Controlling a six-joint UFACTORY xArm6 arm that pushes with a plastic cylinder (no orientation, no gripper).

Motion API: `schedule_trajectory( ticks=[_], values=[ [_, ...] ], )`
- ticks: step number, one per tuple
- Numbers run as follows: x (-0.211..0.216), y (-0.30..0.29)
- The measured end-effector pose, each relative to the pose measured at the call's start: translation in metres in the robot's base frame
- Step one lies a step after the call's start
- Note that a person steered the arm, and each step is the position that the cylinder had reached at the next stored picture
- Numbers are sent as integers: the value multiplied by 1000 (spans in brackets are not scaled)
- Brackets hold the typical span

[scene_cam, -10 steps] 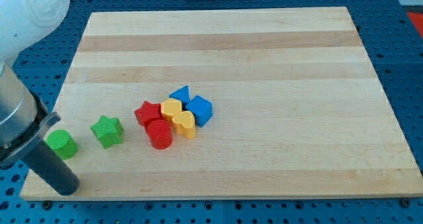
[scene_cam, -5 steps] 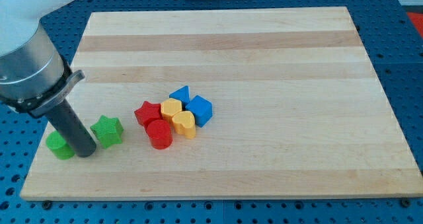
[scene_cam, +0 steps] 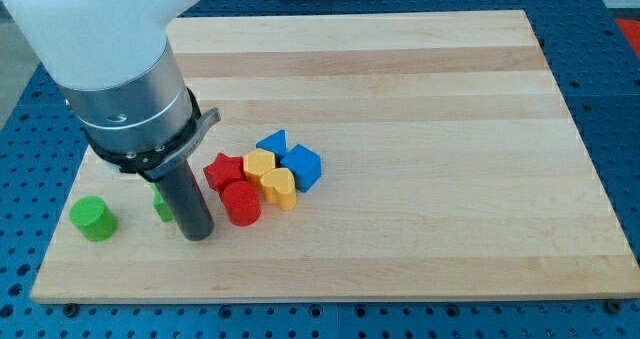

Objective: Push the green star closer to red star

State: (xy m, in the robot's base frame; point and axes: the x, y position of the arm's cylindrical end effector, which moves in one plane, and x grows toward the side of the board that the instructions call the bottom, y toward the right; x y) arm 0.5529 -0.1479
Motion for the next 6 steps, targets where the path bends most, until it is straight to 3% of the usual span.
schedule_trajectory(
  ticks=[3,5,6],
  values=[
    [-22,-52],
    [-81,-52],
    [-83,-56]
  ],
)
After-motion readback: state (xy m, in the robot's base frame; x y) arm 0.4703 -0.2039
